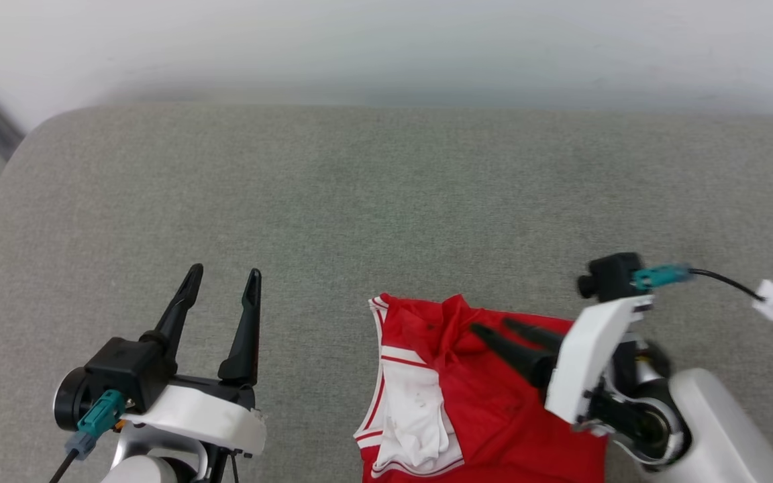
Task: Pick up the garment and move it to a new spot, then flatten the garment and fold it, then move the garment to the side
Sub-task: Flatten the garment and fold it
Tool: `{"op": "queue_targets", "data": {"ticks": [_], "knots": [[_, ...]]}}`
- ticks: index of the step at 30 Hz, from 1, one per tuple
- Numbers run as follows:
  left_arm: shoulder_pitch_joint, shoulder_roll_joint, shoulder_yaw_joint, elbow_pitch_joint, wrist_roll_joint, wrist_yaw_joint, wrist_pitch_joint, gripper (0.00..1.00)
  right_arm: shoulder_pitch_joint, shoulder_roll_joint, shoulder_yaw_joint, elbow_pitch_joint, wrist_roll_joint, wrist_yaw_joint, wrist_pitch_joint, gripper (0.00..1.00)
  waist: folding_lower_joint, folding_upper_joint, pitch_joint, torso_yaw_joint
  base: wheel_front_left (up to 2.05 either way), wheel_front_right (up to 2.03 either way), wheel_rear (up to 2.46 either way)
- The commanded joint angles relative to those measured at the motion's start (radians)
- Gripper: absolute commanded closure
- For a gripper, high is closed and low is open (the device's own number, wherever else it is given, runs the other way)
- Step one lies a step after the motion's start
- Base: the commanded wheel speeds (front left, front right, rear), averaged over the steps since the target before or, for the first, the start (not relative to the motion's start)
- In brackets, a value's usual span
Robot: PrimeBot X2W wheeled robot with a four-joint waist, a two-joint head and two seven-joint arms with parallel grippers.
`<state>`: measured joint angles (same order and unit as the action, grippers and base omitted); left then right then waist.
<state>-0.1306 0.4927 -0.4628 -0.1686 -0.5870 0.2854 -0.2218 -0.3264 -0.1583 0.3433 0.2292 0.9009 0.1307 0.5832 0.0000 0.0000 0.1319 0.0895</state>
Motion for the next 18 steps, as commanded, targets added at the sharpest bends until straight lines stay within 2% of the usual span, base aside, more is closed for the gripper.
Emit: {"op": "queue_targets", "data": {"ticks": [1,4,5,8,14,18], "knots": [[0.011,0.004,0.004,0.003,0.000,0.008,0.000,0.00,0.022,-0.042,0.004,-0.027,-0.098,0.000,-0.053,0.00,0.0000,0.0000,-0.013,-0.013,0.00,0.00,0.00],[0.025,0.007,0.009,0.006,0.001,0.018,-0.004,0.00,0.050,-0.086,-0.038,-0.067,-0.272,0.000,-0.152,0.00,0.0000,0.0000,-0.026,-0.027,0.00,0.00,0.00],[0.025,0.007,0.009,0.006,0.001,0.018,-0.004,0.00,0.050,-0.086,-0.038,-0.067,-0.272,0.000,-0.152,0.00,0.0000,0.0000,-0.026,-0.027,0.00,0.00,0.00],[0.037,0.004,0.021,0.011,-0.003,0.027,-0.013,0.00,0.094,-0.095,-0.122,-0.110,-0.413,0.000,-0.249,0.00,0.0000,0.0000,-0.038,-0.040,0.00,0.00,0.00],[0.069,-0.001,0.045,0.028,-0.005,0.033,-0.028,0.00,0.195,-0.060,-0.309,-0.224,-0.596,0.000,-0.420,0.00,0.0000,0.0000,-0.066,-0.064,0.00,0.00,0.00],[0.097,0.000,0.058,0.033,0.006,0.041,-0.035,0.00,0.258,-0.026,-0.365,-0.297,-0.643,0.000,-0.495,0.00,0.0000,0.0000,-0.090,-0.079,0.00,0.00,0.00]]}}
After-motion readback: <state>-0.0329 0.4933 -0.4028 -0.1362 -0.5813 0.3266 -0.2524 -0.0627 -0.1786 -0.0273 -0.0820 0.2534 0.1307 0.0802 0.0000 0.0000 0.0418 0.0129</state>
